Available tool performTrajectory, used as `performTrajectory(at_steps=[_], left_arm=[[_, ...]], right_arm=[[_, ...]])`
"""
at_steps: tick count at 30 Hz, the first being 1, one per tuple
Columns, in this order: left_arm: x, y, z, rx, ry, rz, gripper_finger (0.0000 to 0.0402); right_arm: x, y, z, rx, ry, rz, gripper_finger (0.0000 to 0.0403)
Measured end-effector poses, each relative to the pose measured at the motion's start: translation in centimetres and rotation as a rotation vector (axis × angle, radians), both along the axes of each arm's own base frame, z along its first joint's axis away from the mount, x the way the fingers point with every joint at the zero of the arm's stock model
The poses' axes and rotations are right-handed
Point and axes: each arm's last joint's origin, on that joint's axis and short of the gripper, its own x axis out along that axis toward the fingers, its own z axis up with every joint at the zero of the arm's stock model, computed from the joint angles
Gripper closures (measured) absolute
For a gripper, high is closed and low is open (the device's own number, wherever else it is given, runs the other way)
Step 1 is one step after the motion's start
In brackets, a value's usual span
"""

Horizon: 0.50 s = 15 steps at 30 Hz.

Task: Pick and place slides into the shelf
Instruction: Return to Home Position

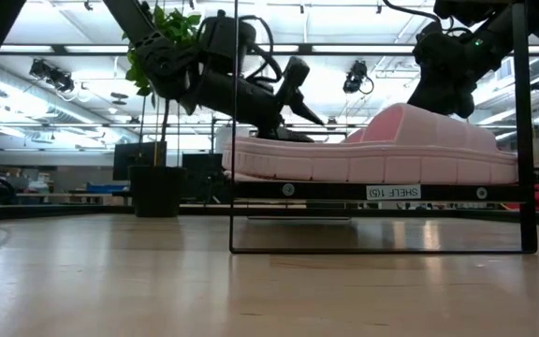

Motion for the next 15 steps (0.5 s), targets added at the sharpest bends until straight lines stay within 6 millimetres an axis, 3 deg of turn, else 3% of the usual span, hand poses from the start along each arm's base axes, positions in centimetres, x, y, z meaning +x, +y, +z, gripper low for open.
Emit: performTrajectory(at_steps=[8,15], left_arm=[[-1.3,-0.6,0.5,0.026,0.220,0.011,0.0235],[-2.2,-3.1,0.8,0.088,0.382,-0.013,0.0234]], right_arm=[[0.0,0.0,0.0,0.013,-0.004,0.002,0.0215],[0.1,0.2,0.0,0.045,-0.015,0.024,0.0215]])
